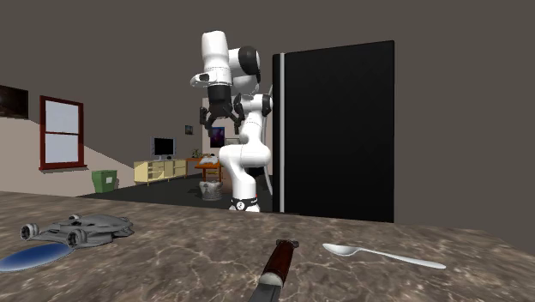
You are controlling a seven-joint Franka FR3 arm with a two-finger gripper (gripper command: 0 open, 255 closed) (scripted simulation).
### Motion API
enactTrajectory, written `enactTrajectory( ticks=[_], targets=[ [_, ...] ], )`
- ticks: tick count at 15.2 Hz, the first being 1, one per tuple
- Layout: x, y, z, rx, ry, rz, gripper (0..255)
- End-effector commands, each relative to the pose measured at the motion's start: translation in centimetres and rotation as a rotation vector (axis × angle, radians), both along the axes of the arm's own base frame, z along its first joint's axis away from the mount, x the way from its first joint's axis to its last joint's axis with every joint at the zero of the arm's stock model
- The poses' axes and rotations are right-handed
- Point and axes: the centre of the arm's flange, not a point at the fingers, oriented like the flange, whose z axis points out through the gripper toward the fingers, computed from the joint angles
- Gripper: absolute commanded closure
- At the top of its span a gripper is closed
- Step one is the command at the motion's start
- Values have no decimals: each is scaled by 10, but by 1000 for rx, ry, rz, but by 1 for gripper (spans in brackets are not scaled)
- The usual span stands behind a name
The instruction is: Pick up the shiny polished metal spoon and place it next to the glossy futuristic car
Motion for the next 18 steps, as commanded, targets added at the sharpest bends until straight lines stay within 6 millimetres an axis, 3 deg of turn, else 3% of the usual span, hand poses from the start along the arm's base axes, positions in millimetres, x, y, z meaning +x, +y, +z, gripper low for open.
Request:
enactTrajectory(
  ticks=[1, 18],
  targets=[
    [0, 0, 0, 0, 0, 0, 0],
    [120, 174, -91, -21, 51, -60, 0]
  ],
)
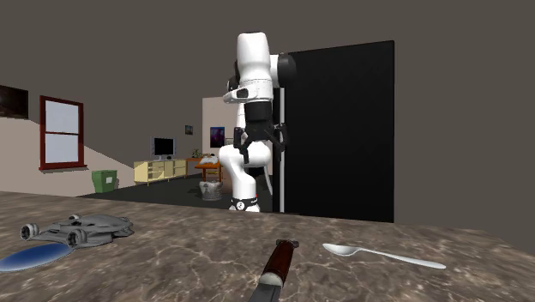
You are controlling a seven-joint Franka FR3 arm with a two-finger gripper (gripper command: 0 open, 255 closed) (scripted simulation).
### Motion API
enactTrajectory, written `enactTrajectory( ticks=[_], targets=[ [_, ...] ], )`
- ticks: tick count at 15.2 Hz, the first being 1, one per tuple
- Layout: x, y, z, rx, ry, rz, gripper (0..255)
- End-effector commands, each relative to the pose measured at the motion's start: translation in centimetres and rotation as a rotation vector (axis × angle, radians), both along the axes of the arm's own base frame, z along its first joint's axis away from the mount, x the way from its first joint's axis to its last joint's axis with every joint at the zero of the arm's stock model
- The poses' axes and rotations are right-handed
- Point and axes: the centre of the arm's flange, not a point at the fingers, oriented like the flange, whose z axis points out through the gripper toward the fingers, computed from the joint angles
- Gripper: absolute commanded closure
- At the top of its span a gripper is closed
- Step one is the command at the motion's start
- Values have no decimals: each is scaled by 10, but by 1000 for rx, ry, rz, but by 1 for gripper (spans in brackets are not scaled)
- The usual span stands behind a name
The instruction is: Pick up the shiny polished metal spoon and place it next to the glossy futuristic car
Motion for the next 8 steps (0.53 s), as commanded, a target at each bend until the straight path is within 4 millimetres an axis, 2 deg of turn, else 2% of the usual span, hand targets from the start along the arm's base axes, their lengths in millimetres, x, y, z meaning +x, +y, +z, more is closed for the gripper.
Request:
enactTrajectory(
  ticks=[1, 8],
  targets=[
    [16, 21, -13, -1, 6, -8, 0],
    [67, 90, -54, -10, 27, -33, 0]
  ],
)
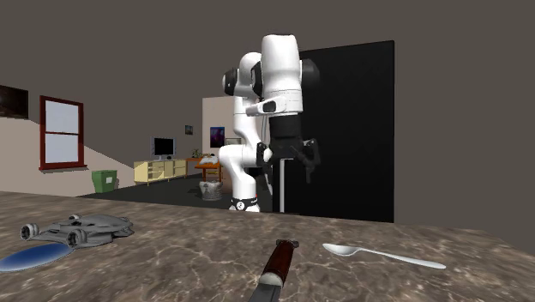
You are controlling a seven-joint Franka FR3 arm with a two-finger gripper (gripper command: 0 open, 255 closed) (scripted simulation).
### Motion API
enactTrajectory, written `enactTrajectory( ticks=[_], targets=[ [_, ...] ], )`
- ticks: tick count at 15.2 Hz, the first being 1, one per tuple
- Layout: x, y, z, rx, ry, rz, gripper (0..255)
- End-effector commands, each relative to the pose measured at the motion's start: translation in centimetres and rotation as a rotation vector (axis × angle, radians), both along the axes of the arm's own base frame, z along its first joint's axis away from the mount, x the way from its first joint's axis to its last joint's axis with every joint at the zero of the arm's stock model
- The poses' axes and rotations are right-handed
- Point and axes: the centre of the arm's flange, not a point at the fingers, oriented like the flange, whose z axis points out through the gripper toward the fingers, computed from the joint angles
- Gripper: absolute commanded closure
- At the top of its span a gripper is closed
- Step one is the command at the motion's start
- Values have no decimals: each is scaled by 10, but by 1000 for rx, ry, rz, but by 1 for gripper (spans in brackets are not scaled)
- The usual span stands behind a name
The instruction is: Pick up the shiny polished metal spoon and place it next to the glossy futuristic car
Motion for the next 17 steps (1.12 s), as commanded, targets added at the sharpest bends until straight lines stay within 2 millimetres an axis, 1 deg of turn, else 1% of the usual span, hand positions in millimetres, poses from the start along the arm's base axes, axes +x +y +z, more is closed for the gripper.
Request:
enactTrajectory(
  ticks=[1, 10, 17],
  targets=[
    [16, 20, -14, -2, 6, -8, 0],
    [82, 104, -68, -13, 33, -40, 0],
    [76, 106, -105, -13, 33, -40, 0]
  ],
)
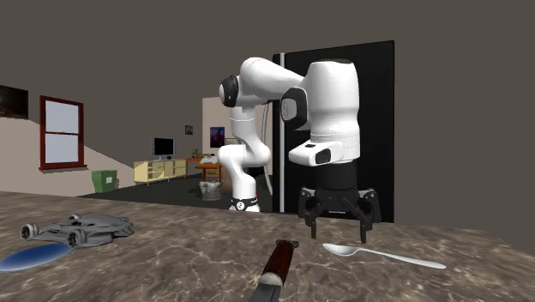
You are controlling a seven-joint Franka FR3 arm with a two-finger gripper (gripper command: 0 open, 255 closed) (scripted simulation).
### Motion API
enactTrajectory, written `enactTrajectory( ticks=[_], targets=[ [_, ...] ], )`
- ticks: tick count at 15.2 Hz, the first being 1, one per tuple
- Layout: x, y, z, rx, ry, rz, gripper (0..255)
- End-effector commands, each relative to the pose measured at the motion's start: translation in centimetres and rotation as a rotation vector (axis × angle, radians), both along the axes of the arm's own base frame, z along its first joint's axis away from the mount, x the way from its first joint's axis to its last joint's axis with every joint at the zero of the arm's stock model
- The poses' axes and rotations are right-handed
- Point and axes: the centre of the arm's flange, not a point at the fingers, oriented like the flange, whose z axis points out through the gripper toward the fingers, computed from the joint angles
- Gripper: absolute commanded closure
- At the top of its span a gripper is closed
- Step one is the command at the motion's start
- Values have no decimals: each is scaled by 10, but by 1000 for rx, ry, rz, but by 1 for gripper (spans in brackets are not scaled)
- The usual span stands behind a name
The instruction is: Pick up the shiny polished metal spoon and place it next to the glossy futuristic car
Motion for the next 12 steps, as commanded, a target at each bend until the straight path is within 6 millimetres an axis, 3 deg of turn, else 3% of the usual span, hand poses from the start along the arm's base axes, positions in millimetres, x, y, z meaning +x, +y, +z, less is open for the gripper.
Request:
enactTrajectory(
  ticks=[1, 9, 10, 12],
  targets=[
    [-1, 0, -9, 0, 0, 0, 0],
    [-1, 0, -9, 0, 0, 0, 0],
    [-1, 0, -9, 0, 0, 0, 255],
    [-1, 0, -9, 0, 0, 0, 255]
  ],
)
